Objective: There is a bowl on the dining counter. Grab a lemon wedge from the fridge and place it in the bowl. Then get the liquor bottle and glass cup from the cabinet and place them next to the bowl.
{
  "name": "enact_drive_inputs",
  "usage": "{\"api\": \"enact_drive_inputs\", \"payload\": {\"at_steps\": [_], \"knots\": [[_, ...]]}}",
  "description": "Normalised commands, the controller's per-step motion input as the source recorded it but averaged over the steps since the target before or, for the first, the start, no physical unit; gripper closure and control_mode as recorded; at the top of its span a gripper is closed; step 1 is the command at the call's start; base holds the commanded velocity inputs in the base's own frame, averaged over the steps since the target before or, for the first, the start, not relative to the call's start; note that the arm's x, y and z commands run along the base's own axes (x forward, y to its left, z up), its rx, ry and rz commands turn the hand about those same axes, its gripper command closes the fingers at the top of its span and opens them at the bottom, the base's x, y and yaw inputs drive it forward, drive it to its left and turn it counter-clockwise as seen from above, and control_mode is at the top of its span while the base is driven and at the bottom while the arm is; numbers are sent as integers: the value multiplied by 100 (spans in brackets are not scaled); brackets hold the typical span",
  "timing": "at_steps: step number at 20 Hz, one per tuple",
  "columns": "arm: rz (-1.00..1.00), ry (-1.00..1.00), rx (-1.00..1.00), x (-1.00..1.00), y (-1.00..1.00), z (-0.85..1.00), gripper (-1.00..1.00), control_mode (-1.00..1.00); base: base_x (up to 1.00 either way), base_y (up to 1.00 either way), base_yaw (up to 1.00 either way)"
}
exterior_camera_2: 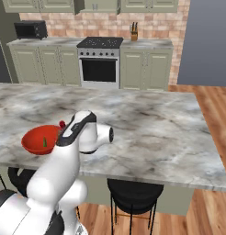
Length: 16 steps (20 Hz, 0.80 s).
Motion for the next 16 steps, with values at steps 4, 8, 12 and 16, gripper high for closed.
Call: {"api": "enact_drive_inputs", "payload": {"at_steps": [4,8,12,16], "knots": [[0,5,-1,35,12,-34,100,-100,0,0,0],[0,4,0,37,8,-27,100,-100,0,0,0],[2,1,0,35,2,-27,100,-100,0,0,0],[4,0,0,35,0,-30,100,-100,0,0,0]]}}
